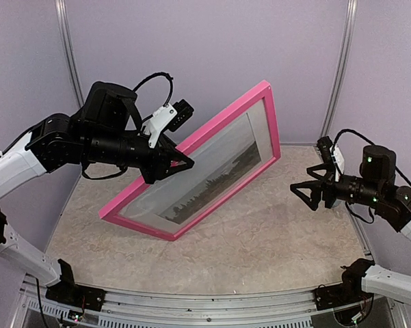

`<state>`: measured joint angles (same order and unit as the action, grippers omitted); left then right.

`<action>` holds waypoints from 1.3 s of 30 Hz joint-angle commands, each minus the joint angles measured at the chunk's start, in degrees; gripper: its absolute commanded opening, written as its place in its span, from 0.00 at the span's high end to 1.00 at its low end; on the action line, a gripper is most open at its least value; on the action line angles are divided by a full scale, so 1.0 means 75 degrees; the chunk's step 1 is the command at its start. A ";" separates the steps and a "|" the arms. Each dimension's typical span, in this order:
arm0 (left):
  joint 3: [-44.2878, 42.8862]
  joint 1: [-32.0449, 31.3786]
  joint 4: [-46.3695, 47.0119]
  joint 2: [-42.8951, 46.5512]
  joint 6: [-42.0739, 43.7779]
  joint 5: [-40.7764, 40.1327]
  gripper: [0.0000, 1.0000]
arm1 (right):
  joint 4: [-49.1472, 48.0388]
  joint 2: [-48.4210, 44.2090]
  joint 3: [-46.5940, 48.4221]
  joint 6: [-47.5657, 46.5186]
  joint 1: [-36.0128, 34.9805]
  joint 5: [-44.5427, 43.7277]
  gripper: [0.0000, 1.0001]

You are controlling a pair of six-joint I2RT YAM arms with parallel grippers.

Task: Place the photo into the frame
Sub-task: Turn over the photo frame.

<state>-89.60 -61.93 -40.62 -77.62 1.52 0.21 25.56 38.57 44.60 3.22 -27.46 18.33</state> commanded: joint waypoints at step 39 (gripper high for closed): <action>-0.1622 0.1820 -0.2194 -0.2767 0.1858 0.3883 0.97 | -0.5905 0.1878 -0.1956 0.0111 0.0165 -0.0985 0.01</action>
<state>-103.92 -47.94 -53.69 -89.78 13.65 25.21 -10.94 51.57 31.14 4.12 -27.27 15.73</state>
